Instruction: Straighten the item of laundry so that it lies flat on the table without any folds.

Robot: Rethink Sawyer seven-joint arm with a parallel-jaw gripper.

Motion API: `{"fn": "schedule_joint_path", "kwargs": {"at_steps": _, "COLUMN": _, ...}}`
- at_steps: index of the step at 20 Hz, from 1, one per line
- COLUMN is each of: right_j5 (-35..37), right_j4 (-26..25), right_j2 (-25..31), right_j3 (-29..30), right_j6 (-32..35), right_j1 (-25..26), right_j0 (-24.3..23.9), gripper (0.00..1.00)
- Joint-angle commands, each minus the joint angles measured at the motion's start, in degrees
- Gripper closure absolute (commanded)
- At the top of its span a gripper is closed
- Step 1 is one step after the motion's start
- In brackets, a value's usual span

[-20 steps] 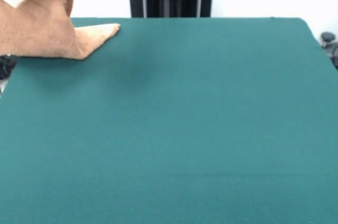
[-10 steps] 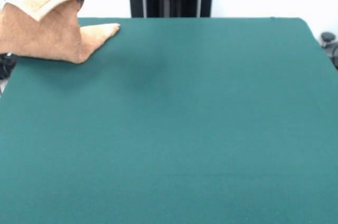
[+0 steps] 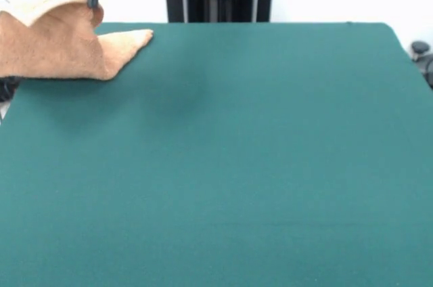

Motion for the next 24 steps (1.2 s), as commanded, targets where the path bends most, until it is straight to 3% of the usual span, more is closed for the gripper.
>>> {"fn": "schedule_joint_path", "kwargs": {"at_steps": 1, "right_j5": 5.21, "right_j4": 10.77, "right_j2": 11.86, "right_j3": 2.28, "right_j6": 0.97, "right_j1": 0.46, "right_j0": -1.59, "gripper": 1.0}}
{"fn": "schedule_joint_path", "kwargs": {"at_steps": 7, "right_j5": 10.8, "right_j4": 2.75, "right_j2": 11.77, "right_j3": 0.44, "right_j6": 12.02, "right_j1": 1.77, "right_j0": 1.89, "gripper": 1.0}}
{"fn": "schedule_joint_path", "kwargs": {"at_steps": 11, "right_j5": 11.7, "right_j4": 2.18, "right_j2": 13.05, "right_j3": 0.32, "right_j6": 12.58, "right_j1": 1.36, "right_j0": 1.34, "gripper": 1.0}}
{"fn": "schedule_joint_path", "kwargs": {"at_steps": 15, "right_j5": 11.36, "right_j4": -0.72, "right_j2": 13.8, "right_j3": -0.31, "right_j6": 16.33, "right_j1": 1.61, "right_j0": 1.25, "gripper": 1.0}}
{"fn": "schedule_joint_path", "kwargs": {"at_steps": 20, "right_j5": 8.2, "right_j4": -9.57, "right_j2": 12.8, "right_j3": -1.98, "right_j6": 32.59, "right_j1": 4.18, "right_j0": 4.6, "gripper": 1.0}}
{"fn": "schedule_joint_path", "kwargs": {"at_steps": 24, "right_j5": 5.88, "right_j4": -10.07, "right_j2": 14.02, "right_j3": -1.7, "right_j6": 33.71, "right_j1": 3.96, "right_j0": 4.97, "gripper": 1.0}}
